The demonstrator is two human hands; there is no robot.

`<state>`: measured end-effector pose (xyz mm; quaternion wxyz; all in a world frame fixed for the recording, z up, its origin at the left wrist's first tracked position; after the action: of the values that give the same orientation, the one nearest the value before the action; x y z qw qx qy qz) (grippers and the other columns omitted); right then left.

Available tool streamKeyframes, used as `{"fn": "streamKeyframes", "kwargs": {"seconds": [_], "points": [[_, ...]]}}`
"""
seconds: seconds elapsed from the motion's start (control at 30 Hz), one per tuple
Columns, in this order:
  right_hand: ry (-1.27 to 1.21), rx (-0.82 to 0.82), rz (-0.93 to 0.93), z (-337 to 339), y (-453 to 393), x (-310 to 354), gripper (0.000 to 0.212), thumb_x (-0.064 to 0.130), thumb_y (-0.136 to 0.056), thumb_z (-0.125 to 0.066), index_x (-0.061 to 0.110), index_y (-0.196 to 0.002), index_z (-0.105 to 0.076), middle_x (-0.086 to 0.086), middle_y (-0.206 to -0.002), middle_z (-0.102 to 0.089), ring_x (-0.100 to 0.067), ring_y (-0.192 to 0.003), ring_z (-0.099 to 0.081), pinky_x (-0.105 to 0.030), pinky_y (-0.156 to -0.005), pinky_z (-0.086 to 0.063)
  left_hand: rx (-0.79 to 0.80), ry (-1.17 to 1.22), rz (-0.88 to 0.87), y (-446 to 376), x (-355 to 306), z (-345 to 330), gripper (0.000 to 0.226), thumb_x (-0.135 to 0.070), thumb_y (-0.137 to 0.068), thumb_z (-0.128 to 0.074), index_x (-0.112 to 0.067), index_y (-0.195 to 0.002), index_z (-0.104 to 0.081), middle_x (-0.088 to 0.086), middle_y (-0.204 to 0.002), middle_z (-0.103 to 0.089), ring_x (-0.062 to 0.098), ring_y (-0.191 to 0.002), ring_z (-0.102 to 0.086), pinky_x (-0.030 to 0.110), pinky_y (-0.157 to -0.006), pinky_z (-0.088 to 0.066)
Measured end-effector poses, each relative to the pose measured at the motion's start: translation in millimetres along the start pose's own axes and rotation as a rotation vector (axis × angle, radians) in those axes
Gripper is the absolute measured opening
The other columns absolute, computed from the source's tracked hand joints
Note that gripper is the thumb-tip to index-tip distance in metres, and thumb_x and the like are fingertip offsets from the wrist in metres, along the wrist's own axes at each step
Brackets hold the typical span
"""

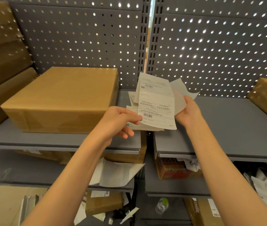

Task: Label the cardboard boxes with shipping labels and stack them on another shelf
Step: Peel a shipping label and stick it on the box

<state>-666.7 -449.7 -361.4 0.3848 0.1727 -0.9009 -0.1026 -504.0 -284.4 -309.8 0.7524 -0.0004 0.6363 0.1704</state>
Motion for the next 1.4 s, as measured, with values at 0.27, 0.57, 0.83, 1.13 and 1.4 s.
{"fn": "streamKeyframes", "kwargs": {"seconds": [0.27,0.57,0.83,1.13,1.4], "points": [[0.000,-0.007,0.038,1.5,-7.4,2.1,0.038,0.022,-0.101,-0.034,0.008,-0.134,-0.046,-0.012,-0.130,-0.058,-0.028,-0.117,-0.057,-0.043,-0.099,-0.046,-0.006,-0.052,0.000,6.0,-8.1,14.4,0.009,-0.017,-0.082,-0.069,-0.009,-0.086,-0.071,0.000,-0.074,-0.068,0.009,-0.037,-0.051,0.015,-0.035,-0.039],[-0.048,-0.051,0.075,5.8,-5.7,7.5,0.036,0.021,-0.102,-0.031,0.007,-0.132,-0.046,-0.011,-0.124,-0.059,-0.025,-0.105,-0.059,-0.036,-0.086,-0.049,0.008,-0.085,0.006,12.9,-12.3,24.7,0.007,-0.014,-0.081,-0.069,-0.013,-0.074,-0.069,-0.007,-0.057,-0.062,0.009,-0.034,-0.048,0.015,-0.033,-0.036],[-0.064,-0.069,0.086,9.7,-5.0,8.9,0.030,0.018,-0.101,-0.036,0.010,-0.126,-0.051,-0.007,-0.098,-0.064,-0.020,-0.084,-0.063,-0.028,-0.059,-0.058,0.012,-0.105,0.006,15.0,-13.0,35.1,0.008,-0.014,-0.080,-0.070,-0.012,-0.072,-0.070,0.001,-0.067,-0.066,0.011,-0.035,-0.048,0.015,-0.034,-0.036],[-0.013,-0.051,0.083,1.9,6.9,5.5,0.020,0.026,-0.100,-0.040,0.012,-0.111,-0.050,-0.009,-0.097,-0.061,-0.022,-0.087,-0.060,-0.035,-0.085,-0.050,-0.032,-0.130,-0.084,22.1,-28.3,48.8,0.008,-0.016,-0.080,-0.069,-0.009,-0.081,-0.071,0.005,-0.076,-0.068,0.009,-0.035,-0.046,0.015,-0.034,-0.037],[-0.038,-0.030,0.045,-2.8,12.0,1.2,0.020,0.019,-0.102,-0.035,0.008,-0.106,-0.051,-0.010,-0.095,-0.060,-0.022,-0.085,-0.059,-0.035,-0.088,-0.047,-0.093,0.002,-0.255,29.6,-49.3,59.5,0.008,-0.020,-0.075,-0.068,-0.012,-0.071,-0.068,0.014,-0.089,-0.071,0.010,-0.032,-0.043,0.014,-0.036,-0.036]]}}
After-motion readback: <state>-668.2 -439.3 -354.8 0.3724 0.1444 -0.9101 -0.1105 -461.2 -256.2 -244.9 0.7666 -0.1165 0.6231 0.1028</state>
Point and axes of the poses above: each hand's wrist, its own y-axis away from the middle knuckle, its own z-axis out of the back of the hand, x = y × z, the point moved 8 cm from there along -y, towards the middle knuckle
